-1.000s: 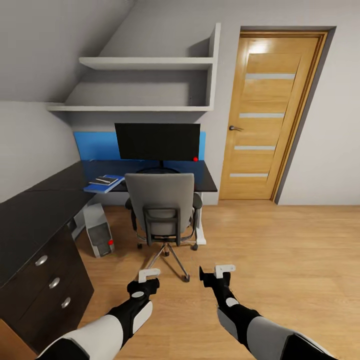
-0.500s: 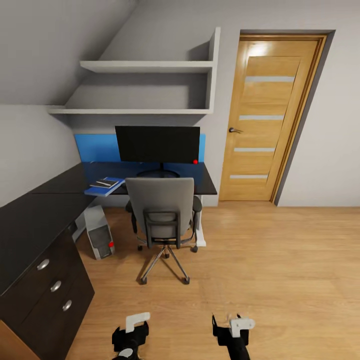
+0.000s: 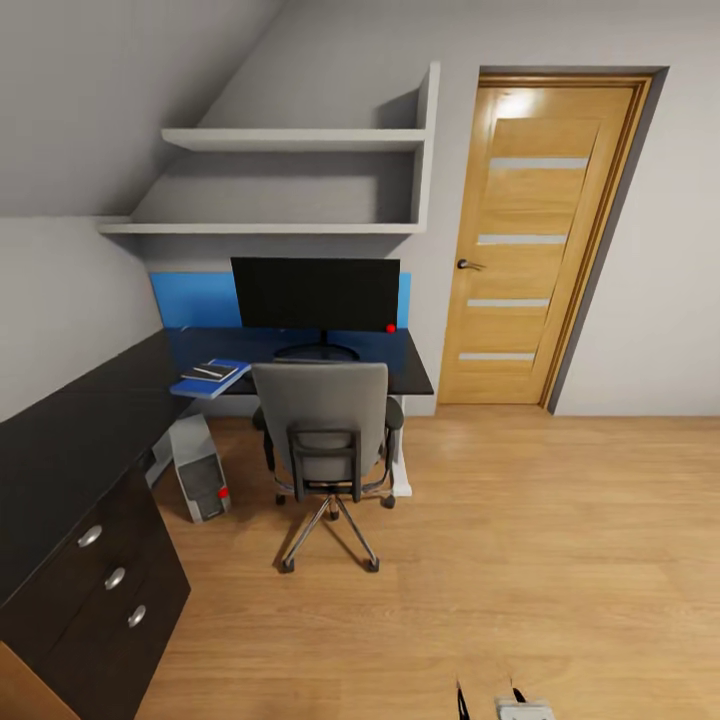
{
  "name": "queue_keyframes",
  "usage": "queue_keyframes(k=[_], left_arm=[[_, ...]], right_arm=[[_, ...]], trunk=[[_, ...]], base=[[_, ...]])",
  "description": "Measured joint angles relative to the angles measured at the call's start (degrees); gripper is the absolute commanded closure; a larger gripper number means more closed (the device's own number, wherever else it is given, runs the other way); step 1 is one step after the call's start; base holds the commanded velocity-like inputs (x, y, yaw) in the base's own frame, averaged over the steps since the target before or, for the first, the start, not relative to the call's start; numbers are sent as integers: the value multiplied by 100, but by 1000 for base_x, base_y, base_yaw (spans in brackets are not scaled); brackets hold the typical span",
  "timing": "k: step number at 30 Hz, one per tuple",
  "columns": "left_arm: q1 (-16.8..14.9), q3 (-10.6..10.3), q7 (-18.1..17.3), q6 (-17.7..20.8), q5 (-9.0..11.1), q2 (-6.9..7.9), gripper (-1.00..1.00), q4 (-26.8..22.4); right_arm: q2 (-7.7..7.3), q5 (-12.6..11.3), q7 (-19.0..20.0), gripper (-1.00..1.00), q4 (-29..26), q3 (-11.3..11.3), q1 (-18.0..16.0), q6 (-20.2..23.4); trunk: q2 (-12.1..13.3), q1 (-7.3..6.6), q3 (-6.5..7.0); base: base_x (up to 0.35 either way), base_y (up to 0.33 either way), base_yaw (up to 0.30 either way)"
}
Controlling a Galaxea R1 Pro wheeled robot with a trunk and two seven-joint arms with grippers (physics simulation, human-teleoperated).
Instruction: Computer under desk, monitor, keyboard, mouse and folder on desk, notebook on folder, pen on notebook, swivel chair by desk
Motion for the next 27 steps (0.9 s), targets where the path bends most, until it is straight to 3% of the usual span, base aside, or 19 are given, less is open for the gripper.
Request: queue_keyframes(k=[1,2,5,7,19,27], left_arm=[[54,-11,-2,-74,-7,3,-100,0],[242,-14,-12,-476,-7,5,-100,0],[467,-35,-25,-1079,-17,2,-100,0],[568,-39,-19,-1251,-24,1,-100,0],[886,-46,-5,-1422,-31,0,-100,0],[1070,-41,1,-1427,-25,51,-100,0]], right_arm=[[-2,2,1,-100,0,3,39,-21],[-8,-2,2,-100,2,-2,178,-135],[-5,3,-1,-100,2,3,366,-345],[-2,5,-3,-100,2,6,409,-387],[-11,5,-4,-100,-1,-2,458,-351],[1,-3,-1,-100,0,-8,462,223]], trunk=[[40,-22,18],[80,-44,35],[201,-110,90],[281,-154,126],[763,-417,342],[1084,-593,486]], base=[[0,0,0],[0,0,0],[0,0,0],[0,0,0],[0,0,0],[0,0,0]])
